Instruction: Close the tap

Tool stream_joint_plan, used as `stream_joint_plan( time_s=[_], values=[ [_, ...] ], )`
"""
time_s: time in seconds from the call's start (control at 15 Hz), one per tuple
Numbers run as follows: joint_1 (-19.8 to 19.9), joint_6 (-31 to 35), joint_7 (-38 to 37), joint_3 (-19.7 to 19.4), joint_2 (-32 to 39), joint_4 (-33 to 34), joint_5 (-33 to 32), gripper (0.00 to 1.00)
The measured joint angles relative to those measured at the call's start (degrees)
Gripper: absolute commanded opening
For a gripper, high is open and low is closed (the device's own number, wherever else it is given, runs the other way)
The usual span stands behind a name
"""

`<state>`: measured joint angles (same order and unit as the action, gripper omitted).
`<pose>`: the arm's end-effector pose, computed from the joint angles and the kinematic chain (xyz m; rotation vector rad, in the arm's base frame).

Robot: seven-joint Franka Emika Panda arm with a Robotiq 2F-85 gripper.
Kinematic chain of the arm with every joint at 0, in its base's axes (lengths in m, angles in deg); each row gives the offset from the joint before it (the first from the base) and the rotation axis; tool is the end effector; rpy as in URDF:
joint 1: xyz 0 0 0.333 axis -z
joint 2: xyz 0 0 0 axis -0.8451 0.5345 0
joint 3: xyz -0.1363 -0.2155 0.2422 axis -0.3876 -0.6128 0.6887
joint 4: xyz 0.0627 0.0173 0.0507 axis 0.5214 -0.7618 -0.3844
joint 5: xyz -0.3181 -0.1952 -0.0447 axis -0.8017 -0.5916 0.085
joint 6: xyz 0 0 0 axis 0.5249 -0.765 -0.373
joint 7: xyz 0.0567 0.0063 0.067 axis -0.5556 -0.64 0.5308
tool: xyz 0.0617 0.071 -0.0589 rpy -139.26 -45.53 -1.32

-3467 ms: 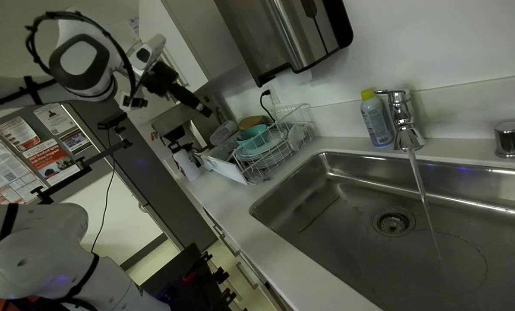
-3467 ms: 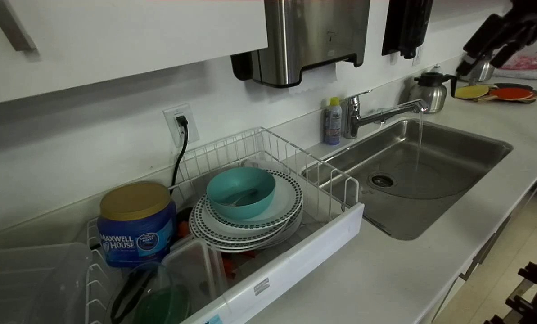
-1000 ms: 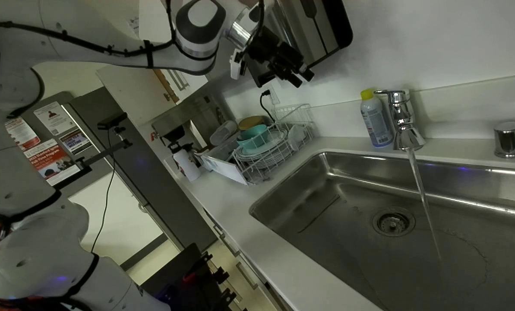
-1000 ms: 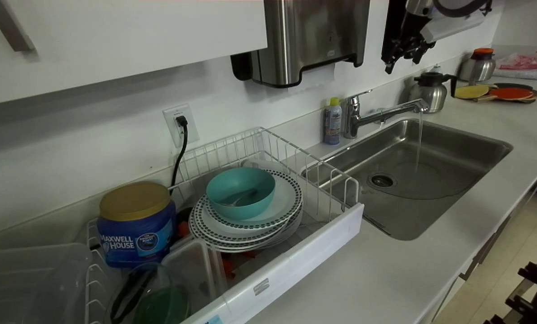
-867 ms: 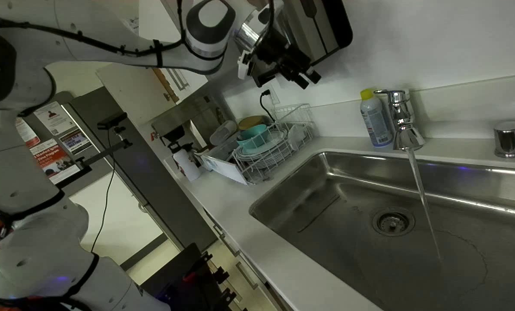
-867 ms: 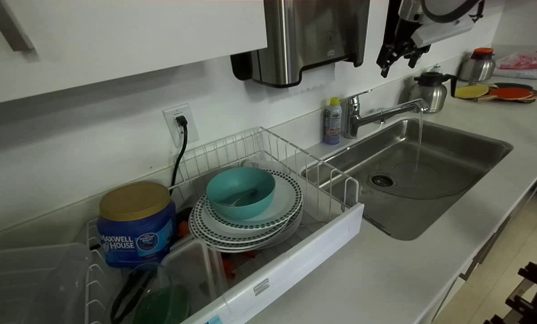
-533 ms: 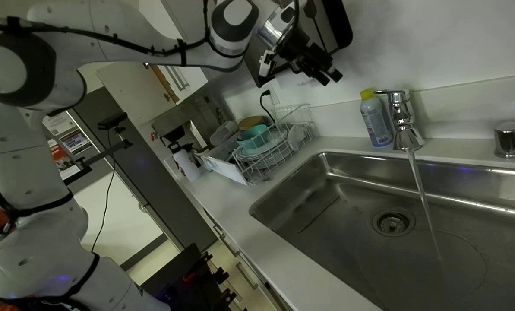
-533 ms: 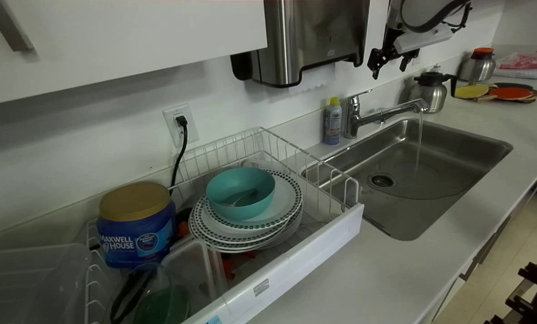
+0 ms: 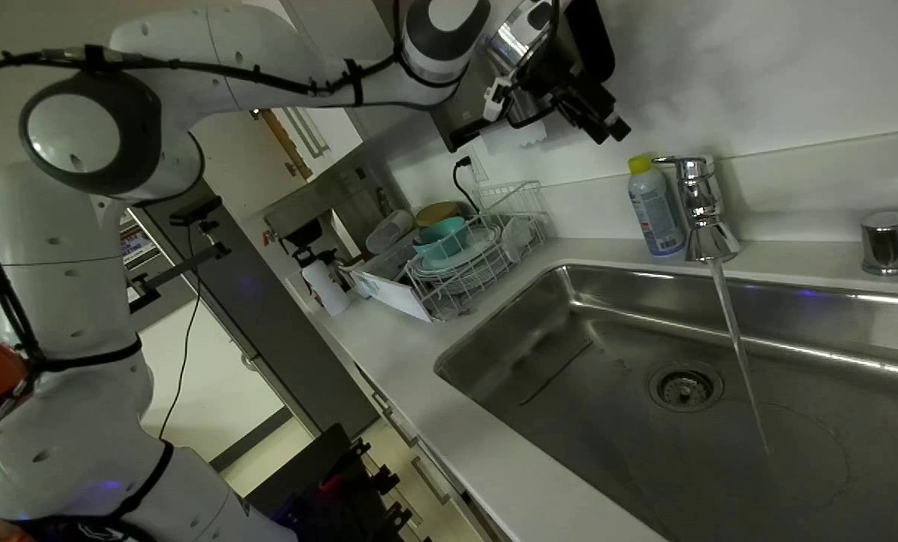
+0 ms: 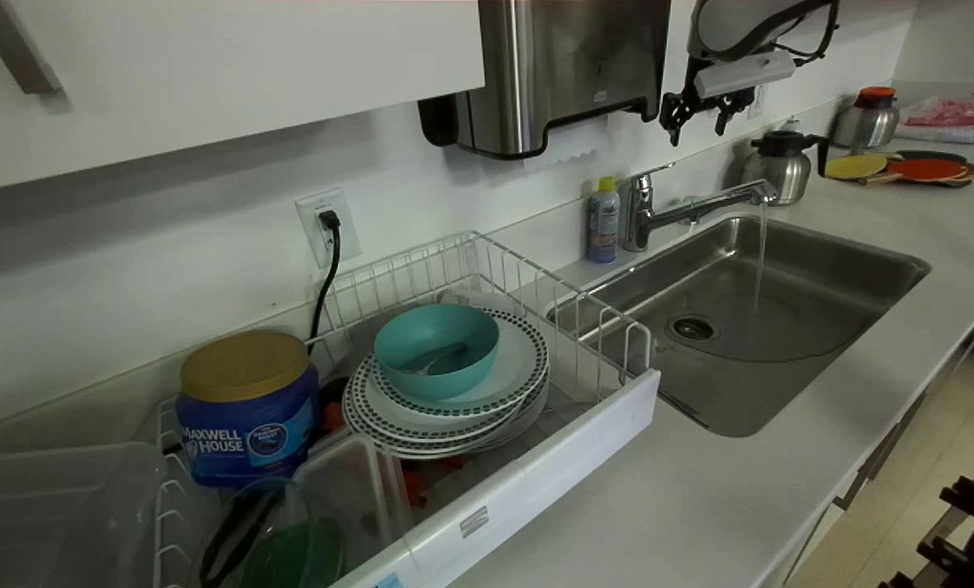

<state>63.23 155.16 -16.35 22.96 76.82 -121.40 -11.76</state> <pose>0.7192 -0.1668 0.4788 2.7791 -0.7568 0.4566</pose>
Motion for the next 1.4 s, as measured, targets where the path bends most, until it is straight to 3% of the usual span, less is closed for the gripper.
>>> stream_joint_plan(
  time_s=[0.53, 0.6, 0.73, 1.4],
  values=[
    [0.5, -2.5, -1.1, -0.7, 8.3, 10.7, 3.6, 0.0],
    [0.8, -1.9, -1.1, -0.7, 9.0, 11.3, 4.3, 0.15],
    [1.4, 0.1, -0.9, -0.7, 10.0, 11.9, 5.6, 0.01],
    [1.7, 0.8, -0.8, -0.7, 11.0, 12.5, 5.7, 0.0]
  ],
)
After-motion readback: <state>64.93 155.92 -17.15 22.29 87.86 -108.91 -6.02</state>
